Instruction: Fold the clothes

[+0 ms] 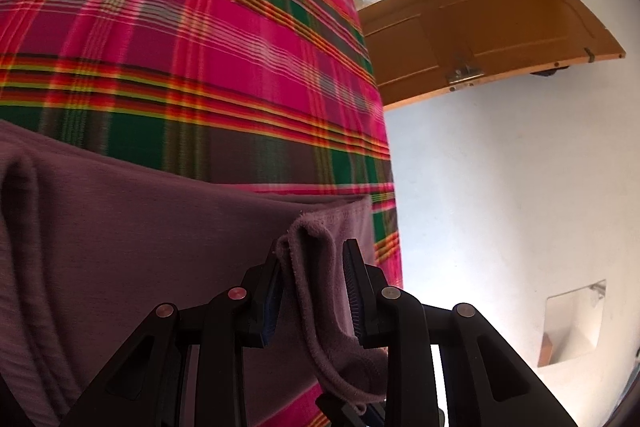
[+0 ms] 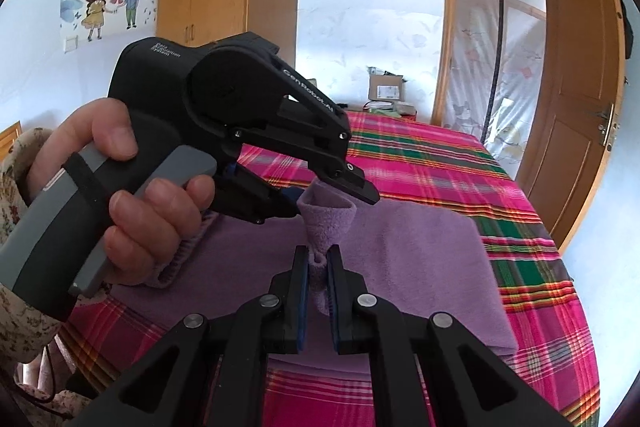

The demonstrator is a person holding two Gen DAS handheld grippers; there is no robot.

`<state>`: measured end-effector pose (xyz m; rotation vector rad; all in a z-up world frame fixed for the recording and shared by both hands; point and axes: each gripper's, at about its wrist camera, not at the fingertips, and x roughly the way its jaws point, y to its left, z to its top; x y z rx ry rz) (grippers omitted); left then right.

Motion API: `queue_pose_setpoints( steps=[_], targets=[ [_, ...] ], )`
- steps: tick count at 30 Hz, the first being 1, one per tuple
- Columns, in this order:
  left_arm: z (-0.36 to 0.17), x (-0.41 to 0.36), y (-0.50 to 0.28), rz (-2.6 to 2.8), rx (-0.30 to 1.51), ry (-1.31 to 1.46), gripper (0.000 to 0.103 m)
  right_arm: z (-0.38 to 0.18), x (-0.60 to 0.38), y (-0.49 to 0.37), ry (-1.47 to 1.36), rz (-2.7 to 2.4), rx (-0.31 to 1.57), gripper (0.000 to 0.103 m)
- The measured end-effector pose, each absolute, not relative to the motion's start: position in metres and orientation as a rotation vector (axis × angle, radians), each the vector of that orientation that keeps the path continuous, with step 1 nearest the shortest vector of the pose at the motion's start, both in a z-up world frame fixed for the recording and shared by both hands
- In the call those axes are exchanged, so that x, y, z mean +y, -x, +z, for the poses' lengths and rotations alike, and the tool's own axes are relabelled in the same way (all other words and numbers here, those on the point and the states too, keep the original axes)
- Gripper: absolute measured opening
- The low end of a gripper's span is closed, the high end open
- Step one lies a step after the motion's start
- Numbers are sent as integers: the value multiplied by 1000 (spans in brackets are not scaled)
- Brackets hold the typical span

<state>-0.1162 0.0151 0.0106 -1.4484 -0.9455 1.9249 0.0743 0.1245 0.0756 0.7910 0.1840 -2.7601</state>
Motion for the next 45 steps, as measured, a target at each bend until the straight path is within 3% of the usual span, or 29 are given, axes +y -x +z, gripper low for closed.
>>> queue_pose_setpoints(
  steps=[27,37,45],
  targets=[
    [4,-8,109,2043,-982,1467,28,50,114,-60,-882,-2684,138,9],
    [29,-21,98,2212,-996,1332,28,41,106,-56,-899,-2652,164,9],
    [38,-23,99,2257,-962,1282,28,40,98,-51,-925,-2623,179,18]
  ],
)
